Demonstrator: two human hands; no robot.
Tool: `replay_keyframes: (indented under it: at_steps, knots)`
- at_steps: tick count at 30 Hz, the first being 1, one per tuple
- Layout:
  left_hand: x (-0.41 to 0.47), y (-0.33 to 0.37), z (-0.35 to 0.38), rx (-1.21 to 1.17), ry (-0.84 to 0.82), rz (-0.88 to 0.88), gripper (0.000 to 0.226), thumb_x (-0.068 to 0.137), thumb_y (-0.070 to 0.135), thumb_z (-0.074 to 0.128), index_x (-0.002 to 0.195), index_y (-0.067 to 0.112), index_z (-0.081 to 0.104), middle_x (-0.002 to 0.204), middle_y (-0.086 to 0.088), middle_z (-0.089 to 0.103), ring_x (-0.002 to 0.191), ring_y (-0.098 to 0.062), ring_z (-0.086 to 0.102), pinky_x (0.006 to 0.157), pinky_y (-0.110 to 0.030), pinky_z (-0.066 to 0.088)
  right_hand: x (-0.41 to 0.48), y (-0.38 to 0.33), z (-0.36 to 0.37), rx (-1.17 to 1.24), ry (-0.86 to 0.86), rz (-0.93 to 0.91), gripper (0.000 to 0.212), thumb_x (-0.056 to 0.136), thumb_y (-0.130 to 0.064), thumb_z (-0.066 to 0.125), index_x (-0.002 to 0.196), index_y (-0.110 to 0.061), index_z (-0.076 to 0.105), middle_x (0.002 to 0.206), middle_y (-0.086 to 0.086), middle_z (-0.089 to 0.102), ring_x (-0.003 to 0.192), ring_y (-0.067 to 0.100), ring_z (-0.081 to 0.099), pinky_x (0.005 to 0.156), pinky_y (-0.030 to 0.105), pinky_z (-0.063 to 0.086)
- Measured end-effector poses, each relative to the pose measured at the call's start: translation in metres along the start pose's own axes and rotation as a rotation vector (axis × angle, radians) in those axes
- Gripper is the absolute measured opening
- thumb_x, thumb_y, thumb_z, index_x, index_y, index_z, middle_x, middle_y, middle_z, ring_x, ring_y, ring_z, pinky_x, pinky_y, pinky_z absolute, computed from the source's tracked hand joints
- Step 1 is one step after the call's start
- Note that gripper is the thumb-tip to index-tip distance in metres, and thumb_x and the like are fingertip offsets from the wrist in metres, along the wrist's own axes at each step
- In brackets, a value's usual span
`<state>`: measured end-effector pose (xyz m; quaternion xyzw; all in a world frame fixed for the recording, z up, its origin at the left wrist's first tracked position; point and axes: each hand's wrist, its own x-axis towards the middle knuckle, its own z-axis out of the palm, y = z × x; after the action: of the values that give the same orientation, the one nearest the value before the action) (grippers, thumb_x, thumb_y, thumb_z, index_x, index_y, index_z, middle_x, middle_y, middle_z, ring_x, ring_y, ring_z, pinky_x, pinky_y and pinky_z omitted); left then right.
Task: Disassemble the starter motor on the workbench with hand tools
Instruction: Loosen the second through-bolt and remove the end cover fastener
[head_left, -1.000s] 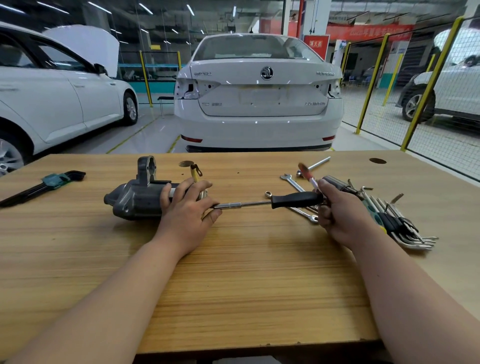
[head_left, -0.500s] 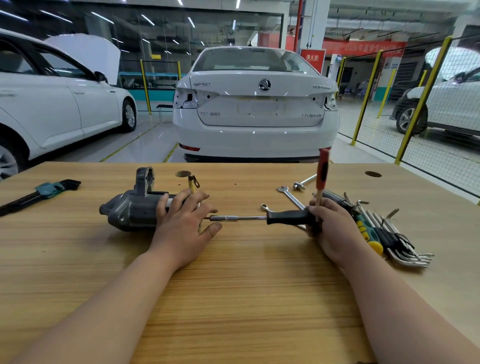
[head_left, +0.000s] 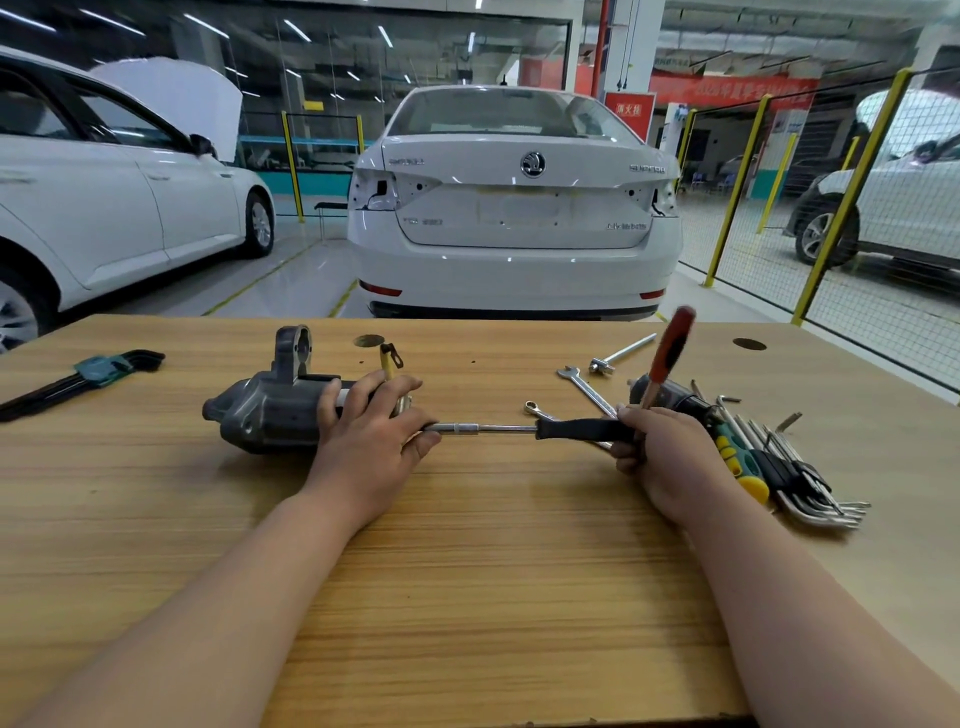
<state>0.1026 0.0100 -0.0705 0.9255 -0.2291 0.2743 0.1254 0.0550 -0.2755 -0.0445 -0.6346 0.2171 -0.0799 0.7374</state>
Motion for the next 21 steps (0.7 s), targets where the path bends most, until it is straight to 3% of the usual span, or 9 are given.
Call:
replay_keyframes:
  at_steps: [4,7,10,14,17,21]
  knots:
    - [0.000,0.000,0.000,-0.012,0.019,0.003,0.020,0.092,0.044,0.052,0.106,0.037,0.065,0.143,0.009,0.042,0.137,-0.018,0.016,0.111,-0.046,-0.002,0.003,0.003,-0.003,-0.080,0.069,-0.018,0.025,0.093,-0.037,0.065,0.099,-0.012,0.065,0.078,0.010,0.062,0.060,0.017,0.053,0.057,0.030,0.044]
    - [0.000,0.000,0.000,-0.017,0.023,0.000,0.020,0.091,0.043,0.052,0.105,0.036,0.066,0.143,0.008,0.042,0.138,-0.019,0.017,0.111,-0.047,-0.002,0.007,0.004,-0.003,-0.079,0.114,-0.020,0.028,0.094,-0.042,0.062,0.095,-0.013,0.063,0.056,0.004,0.062,0.053,0.018,0.052,0.057,0.034,0.043]
    - [0.000,0.002,0.000,-0.016,0.025,-0.006,0.020,0.091,0.043,0.054,0.105,0.035,0.066,0.143,0.008,0.042,0.138,-0.021,0.019,0.112,-0.048,-0.002,0.011,0.005,-0.002,-0.082,0.145,-0.004,0.029,0.093,-0.046,0.061,0.091,-0.016,0.059,0.049,0.003,0.062,0.053,0.020,0.052,0.060,0.035,0.042]
    - [-0.001,0.002,0.001,-0.006,0.017,-0.014,0.021,0.092,0.044,0.052,0.108,0.037,0.063,0.144,0.010,0.040,0.139,-0.019,0.016,0.112,-0.047,-0.003,0.010,0.002,-0.003,-0.035,0.088,0.072,0.020,0.094,-0.035,0.063,0.099,-0.016,0.061,0.078,0.008,0.063,0.050,0.015,0.053,0.050,0.029,0.043]
    - [0.000,0.001,0.001,0.015,0.006,-0.021,0.025,0.092,0.049,0.047,0.110,0.040,0.061,0.144,0.012,0.038,0.139,-0.016,0.012,0.111,-0.044,-0.006,0.011,0.001,-0.004,0.095,0.026,0.074,0.013,0.096,-0.018,0.058,0.105,-0.011,0.063,0.086,0.008,0.058,0.042,0.009,0.051,0.041,0.022,0.041]
    - [0.000,0.000,0.002,0.042,-0.012,-0.025,0.036,0.091,0.056,0.035,0.113,0.043,0.059,0.145,0.015,0.035,0.138,-0.013,0.008,0.110,-0.041,-0.009,0.009,0.000,-0.005,0.164,0.002,0.058,0.026,0.092,-0.005,0.048,0.112,-0.008,0.064,0.094,0.011,0.057,0.067,0.017,0.053,0.048,0.024,0.045]
